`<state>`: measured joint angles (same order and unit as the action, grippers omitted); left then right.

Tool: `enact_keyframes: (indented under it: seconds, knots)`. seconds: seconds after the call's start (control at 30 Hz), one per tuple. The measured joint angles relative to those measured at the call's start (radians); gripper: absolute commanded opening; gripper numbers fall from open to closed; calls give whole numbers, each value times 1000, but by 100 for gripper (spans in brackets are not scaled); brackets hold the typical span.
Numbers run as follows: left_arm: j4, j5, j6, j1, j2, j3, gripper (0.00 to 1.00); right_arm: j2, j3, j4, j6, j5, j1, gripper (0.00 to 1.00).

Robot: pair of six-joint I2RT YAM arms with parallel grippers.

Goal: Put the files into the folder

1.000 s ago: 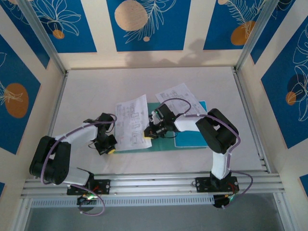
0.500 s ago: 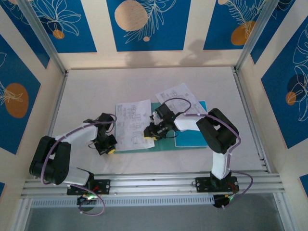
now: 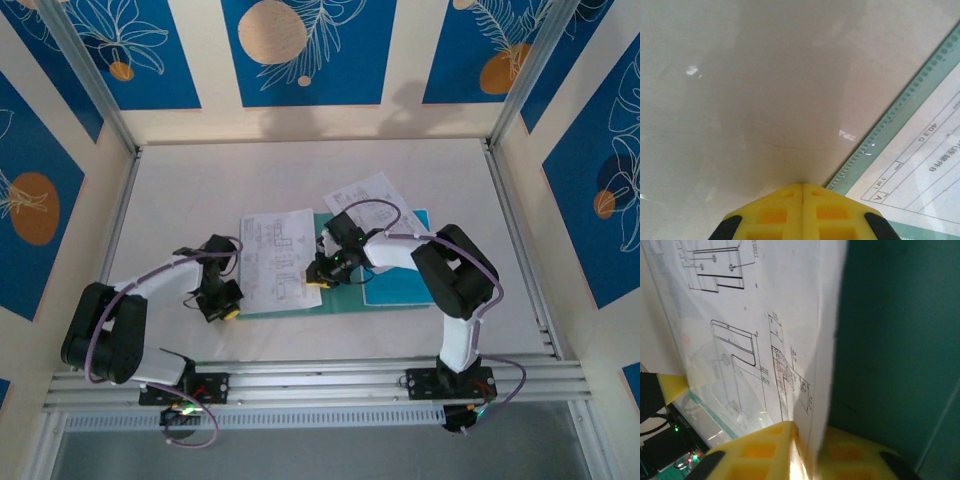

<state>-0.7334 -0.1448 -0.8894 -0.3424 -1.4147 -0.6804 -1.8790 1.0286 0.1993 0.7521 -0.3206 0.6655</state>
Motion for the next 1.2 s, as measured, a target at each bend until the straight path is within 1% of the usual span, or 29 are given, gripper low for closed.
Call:
enact_keyframes:
  seconds: [0.1, 0.3, 0.67, 1.2]
  knots:
    - [0, 0, 0, 0, 0, 0, 0, 0, 0, 5, 0, 5, 1, 4]
    - [4, 0, -2, 0, 3, 4, 0, 1, 0, 3, 2, 7, 10, 0]
    - [12, -1, -4, 0, 13, 12, 0, 1, 0, -1, 12, 2, 29, 0]
    - [12, -1, -4, 0, 12, 12, 0, -4, 13, 26, -13, -8, 33, 0]
